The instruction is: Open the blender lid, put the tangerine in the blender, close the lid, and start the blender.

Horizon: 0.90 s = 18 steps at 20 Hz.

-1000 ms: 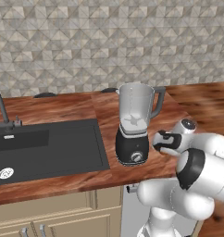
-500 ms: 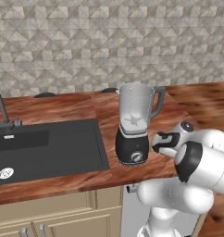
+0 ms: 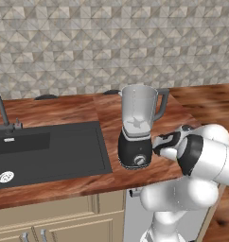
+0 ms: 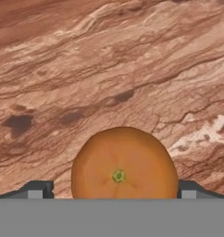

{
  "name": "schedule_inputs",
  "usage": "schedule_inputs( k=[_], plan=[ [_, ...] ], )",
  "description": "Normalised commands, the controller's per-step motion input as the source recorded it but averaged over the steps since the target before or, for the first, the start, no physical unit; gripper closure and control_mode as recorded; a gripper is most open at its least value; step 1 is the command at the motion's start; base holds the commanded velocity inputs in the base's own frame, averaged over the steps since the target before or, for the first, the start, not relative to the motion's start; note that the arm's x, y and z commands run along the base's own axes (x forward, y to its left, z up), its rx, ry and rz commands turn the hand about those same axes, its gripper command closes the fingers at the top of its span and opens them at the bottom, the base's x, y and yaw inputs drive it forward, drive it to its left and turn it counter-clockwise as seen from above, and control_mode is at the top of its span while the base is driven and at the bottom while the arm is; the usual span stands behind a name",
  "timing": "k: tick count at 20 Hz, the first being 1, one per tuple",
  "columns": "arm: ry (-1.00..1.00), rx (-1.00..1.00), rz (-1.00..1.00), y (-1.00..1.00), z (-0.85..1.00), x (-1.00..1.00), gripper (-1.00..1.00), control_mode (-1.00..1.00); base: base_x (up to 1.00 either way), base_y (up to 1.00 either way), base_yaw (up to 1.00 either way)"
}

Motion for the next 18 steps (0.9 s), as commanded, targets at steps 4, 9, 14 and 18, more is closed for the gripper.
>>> schedule_inputs(
  k=[4, 9, 14, 18],
  plan=[
    [0.00, 0.00, 0.01, 0.00, -0.03, 0.11, -1.00, -1.00, 0.00, 0.00, 0.00],
    [0.02, 0.00, 0.00, 0.00, -0.29, -0.01, 1.00, -1.00, 0.00, 0.00, 0.00],
    [0.00, 0.00, 0.00, 0.00, -0.08, -0.03, 1.00, -1.00, 0.00, 0.00, 0.00],
    [-0.06, -0.03, 0.00, 0.00, 0.43, -0.32, 1.00, -1.00, 0.00, 0.00, 0.00]
  ],
)
